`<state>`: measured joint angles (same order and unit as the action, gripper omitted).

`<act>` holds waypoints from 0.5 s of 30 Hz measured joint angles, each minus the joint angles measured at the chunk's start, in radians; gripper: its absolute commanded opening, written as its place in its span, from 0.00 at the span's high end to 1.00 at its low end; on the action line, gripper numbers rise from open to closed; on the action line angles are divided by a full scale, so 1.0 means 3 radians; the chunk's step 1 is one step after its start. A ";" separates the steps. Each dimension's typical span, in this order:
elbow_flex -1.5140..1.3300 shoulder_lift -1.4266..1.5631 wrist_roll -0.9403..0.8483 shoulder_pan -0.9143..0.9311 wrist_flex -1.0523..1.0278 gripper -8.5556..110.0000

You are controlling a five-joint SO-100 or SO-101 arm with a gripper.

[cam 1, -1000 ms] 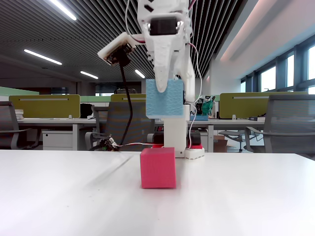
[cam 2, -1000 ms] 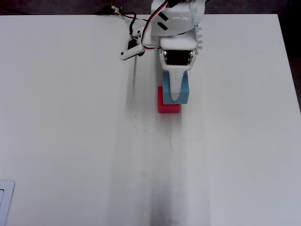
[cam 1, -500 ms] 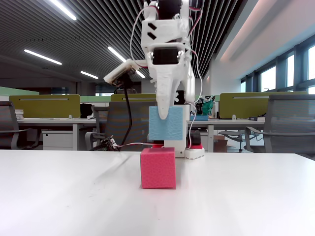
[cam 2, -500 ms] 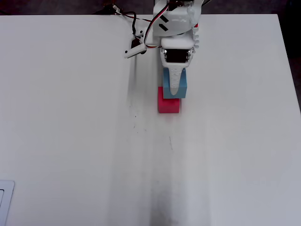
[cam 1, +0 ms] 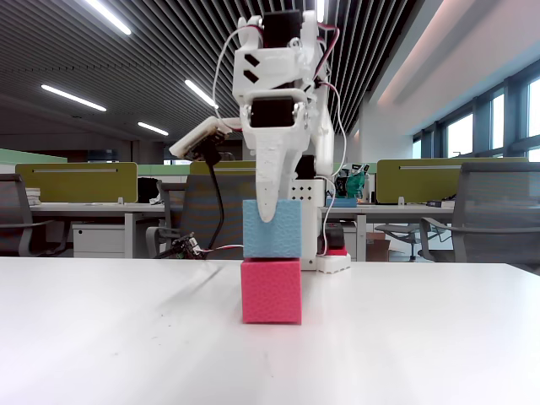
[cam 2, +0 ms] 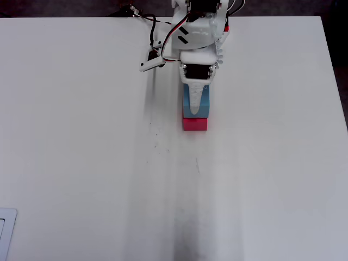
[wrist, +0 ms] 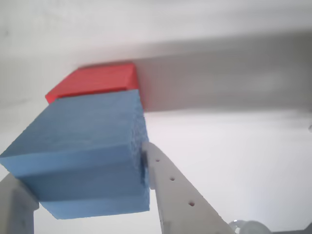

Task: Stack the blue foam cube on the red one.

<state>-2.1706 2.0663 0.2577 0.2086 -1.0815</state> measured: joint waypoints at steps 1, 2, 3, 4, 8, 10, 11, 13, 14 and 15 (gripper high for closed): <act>0.0000 -0.0020 0.0000 0.0020 0.0000 0.73; 0.0000 -0.0041 0.0000 0.0036 0.0010 0.73; 0.0005 -0.0056 0.0000 0.0056 0.0026 0.73; 0.0005 -0.0077 0.0000 0.0056 0.0031 0.73; 0.0046 -0.0148 0.0000 0.0087 0.0026 0.69; 0.0112 -0.0210 0.0000 0.0112 -0.0031 0.67; 0.0148 -0.0235 0.0000 0.0123 -0.0056 0.66; 0.0286 -0.0276 0.0000 0.0169 -0.0184 0.66; 0.0297 -0.0276 0.0000 0.0169 -0.0189 0.66; 0.0327 -0.0281 0.0000 0.0169 -0.0210 0.66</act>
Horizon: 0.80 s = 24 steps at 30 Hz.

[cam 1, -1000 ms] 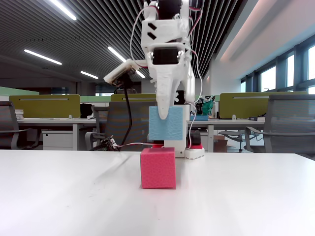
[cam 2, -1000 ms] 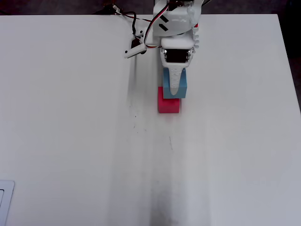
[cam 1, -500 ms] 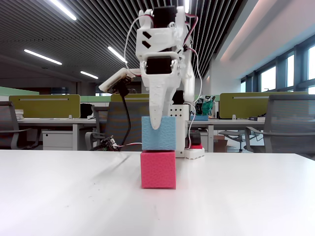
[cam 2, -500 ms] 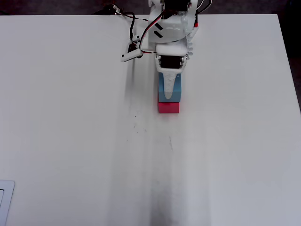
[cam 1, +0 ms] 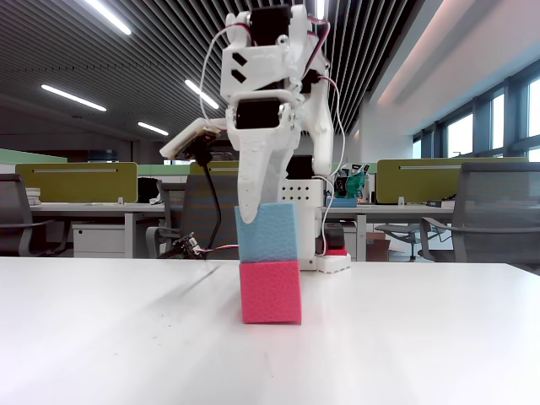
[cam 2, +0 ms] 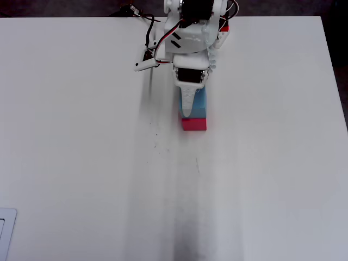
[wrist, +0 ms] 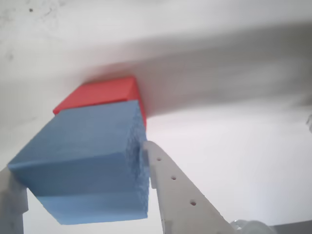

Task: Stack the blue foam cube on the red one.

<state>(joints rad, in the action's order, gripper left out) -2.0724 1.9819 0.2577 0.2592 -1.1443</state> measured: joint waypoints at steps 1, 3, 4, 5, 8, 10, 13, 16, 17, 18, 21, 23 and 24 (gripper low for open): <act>0.0031 0.0000 0.0000 0.0000 -0.0031 0.66; 0.0097 0.0000 0.0000 0.0000 -0.0077 0.66; 0.0118 0.0000 0.0000 0.0000 -0.0097 0.66; 0.0138 0.0000 0.0000 0.0000 -0.0112 0.66; 0.0184 0.0051 0.0000 0.0000 -0.0133 0.66; 0.0184 0.0148 0.0000 0.0000 -0.0133 0.66; 0.0184 0.0373 0.0000 0.0000 -0.0143 0.67; 0.0240 0.0639 0.0000 0.0000 -0.0143 0.68; 0.0256 0.0757 0.0000 0.0000 -0.0143 0.68; 0.0266 0.0869 0.0000 0.0000 -0.0143 0.69; 0.0261 0.1222 0.0000 -0.0005 -0.0143 0.71; 0.0174 0.1503 0.0000 -0.0036 -0.0143 0.73; 0.0128 0.1626 0.0000 -0.0051 -0.0143 0.74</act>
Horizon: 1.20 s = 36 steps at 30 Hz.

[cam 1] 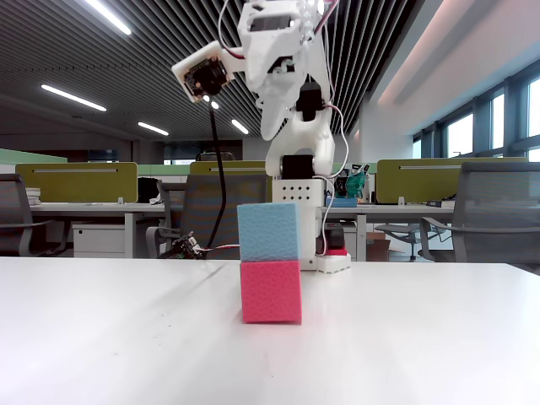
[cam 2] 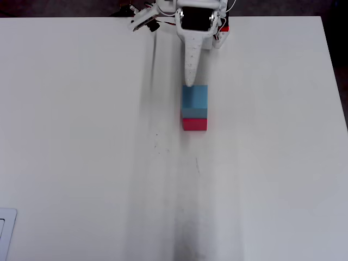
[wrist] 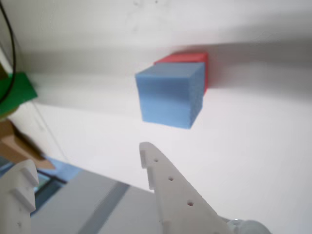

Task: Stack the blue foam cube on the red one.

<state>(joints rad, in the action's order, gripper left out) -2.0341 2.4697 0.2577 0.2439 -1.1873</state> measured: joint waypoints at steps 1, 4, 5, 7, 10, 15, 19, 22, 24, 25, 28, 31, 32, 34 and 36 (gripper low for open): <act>-0.0072 0.0128 0.0000 -0.0010 0.0000 0.74; -0.0317 0.0527 0.0000 0.0000 0.0000 0.75; -0.0414 0.0644 0.0000 0.0000 0.0000 0.75; -0.0654 0.0879 0.0000 0.0000 0.0000 0.76; -0.1012 0.1191 0.0000 0.0000 0.0000 0.80; -0.1539 0.1764 0.0000 -0.0005 -0.0005 0.84; -0.1815 0.2045 0.0000 -0.0031 -0.0015 0.85; -0.1963 0.2224 0.0000 -0.0061 -0.0015 0.86; -0.2076 0.2327 0.0000 -0.0072 -0.0015 0.86; -0.2107 0.2342 0.0000 -0.0072 -0.0015 0.86; -0.2260 0.2367 0.0000 -0.0087 -0.0015 0.86; -0.2352 0.2367 0.0000 -0.0112 -0.0015 0.86; -0.2362 0.2367 0.0000 -0.0118 -0.0015 0.85; -0.2449 0.2367 0.0000 -0.0128 -0.0015 0.85; -0.2480 0.2367 -0.0010 -0.0133 -0.0015 0.85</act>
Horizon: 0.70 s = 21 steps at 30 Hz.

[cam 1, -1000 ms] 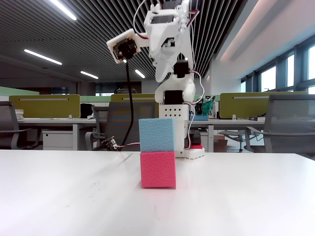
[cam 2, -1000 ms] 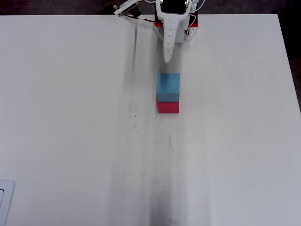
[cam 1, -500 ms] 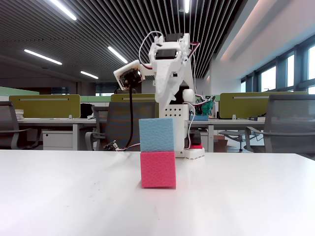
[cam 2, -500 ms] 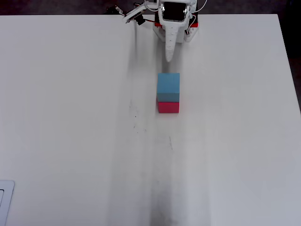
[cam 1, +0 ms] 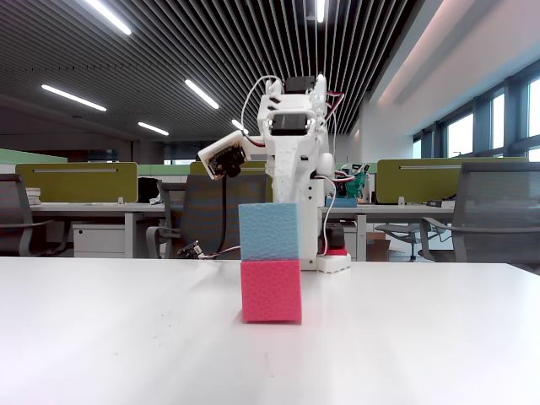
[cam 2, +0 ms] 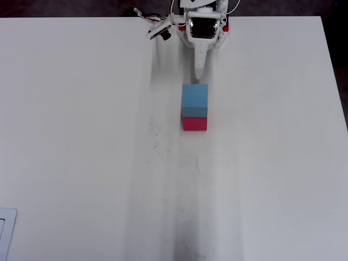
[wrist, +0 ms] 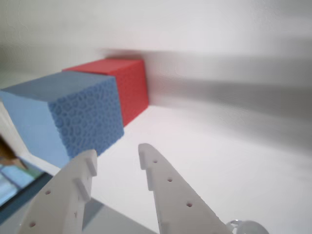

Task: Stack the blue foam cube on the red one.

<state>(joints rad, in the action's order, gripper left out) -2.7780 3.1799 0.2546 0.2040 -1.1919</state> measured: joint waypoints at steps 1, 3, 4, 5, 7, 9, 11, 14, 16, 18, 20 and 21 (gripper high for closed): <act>-0.0026 0.0000 0.0000 0.0000 0.0005 0.85; -0.0102 0.0000 -0.0010 -0.0026 0.0005 0.85; -0.0102 0.0000 -0.0010 -0.0026 0.0005 0.85; -0.0153 0.0000 -0.0010 -0.0041 0.0015 0.85; -0.0159 0.0000 -0.0010 -0.0041 0.0026 0.85; -0.0164 0.0000 -0.0010 -0.0056 0.0031 0.85; -0.0164 0.0000 -0.0020 -0.0072 0.0031 0.84; -0.0164 0.0000 -0.0026 -0.0077 0.0031 0.84; -0.0164 0.0000 -0.0026 -0.0077 0.0031 0.84; -0.0164 0.0000 -0.0026 -0.0082 0.0031 0.84; -0.0164 0.0000 -0.0026 -0.0082 0.0031 0.84; -0.0164 0.0000 -0.0026 -0.0082 0.0031 0.84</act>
<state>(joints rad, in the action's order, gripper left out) -2.8271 3.1799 0.2470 0.1795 -1.1827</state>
